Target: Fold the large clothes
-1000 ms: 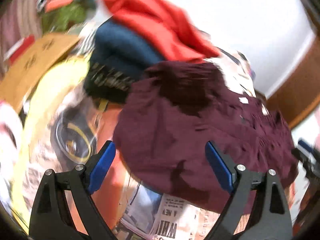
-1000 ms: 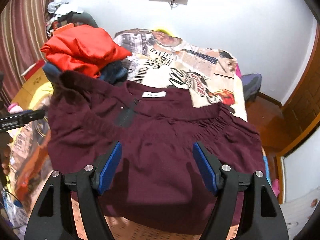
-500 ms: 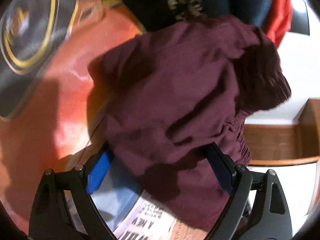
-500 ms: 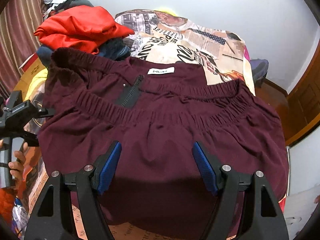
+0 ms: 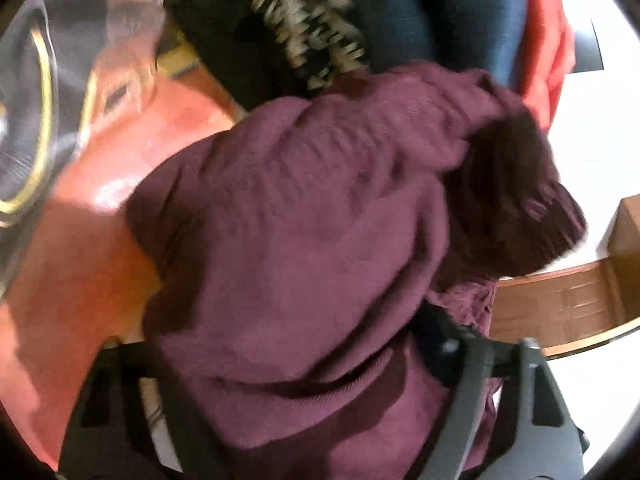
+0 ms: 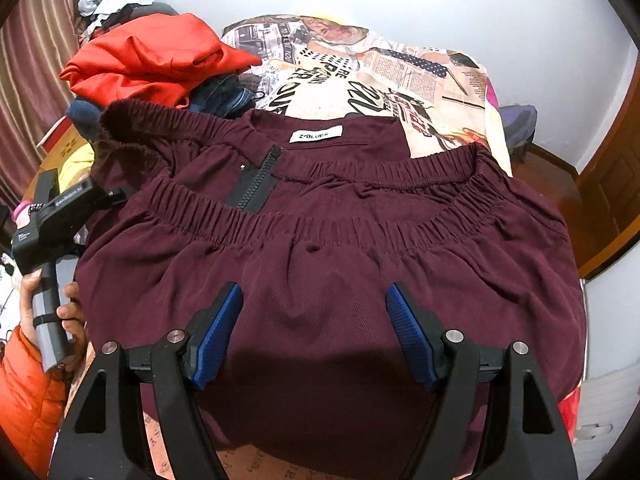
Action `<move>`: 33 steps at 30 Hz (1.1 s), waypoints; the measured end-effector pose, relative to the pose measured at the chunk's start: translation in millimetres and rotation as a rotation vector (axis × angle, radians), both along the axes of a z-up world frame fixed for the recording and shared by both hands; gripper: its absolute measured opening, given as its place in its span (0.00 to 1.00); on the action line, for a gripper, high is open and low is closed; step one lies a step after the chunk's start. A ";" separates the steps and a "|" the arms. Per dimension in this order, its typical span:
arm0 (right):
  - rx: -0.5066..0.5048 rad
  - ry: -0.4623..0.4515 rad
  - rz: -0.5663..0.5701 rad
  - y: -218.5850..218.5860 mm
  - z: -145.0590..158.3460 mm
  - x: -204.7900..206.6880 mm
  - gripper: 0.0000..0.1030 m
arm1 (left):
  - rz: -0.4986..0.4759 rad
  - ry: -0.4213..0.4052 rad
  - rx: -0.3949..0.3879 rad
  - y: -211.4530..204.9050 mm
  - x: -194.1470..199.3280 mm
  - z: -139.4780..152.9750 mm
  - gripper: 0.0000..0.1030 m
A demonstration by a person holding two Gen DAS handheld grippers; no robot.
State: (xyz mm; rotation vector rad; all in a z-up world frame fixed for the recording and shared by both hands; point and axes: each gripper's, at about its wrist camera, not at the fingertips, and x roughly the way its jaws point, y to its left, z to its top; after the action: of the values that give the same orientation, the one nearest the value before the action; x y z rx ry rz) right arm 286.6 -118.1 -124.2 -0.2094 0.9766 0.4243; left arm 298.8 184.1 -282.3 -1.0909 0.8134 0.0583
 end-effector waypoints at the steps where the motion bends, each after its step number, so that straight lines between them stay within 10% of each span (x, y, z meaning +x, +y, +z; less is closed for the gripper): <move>1: 0.002 0.001 -0.001 -0.9 0.8 0.2 0.69 | -0.003 -0.001 0.039 -2.4 -2.9 8.1 0.53; 6: 0.009 -0.003 -0.004 -4.1 9.7 -3.7 0.69 | -0.023 -0.048 0.332 -28.6 -26.9 88.6 0.34; 17: 0.132 0.035 0.089 6.9 28.4 -12.4 0.70 | 0.010 -0.303 0.596 -91.1 -80.9 232.5 0.24; 27: 0.188 0.210 0.140 42.3 -21.0 -1.8 0.78 | -0.030 -0.243 0.805 -144.1 -39.0 239.7 0.24; 33: 0.324 0.238 0.098 1.6 -1.2 6.8 0.76 | -0.098 -0.269 0.870 -184.2 -22.1 245.5 0.24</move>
State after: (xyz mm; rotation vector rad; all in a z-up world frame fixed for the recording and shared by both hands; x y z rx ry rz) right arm 293.5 -116.5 -125.4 0.0892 1.1171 0.7012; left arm 276.7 -0.1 -36.8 -0.2272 0.5046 0.1620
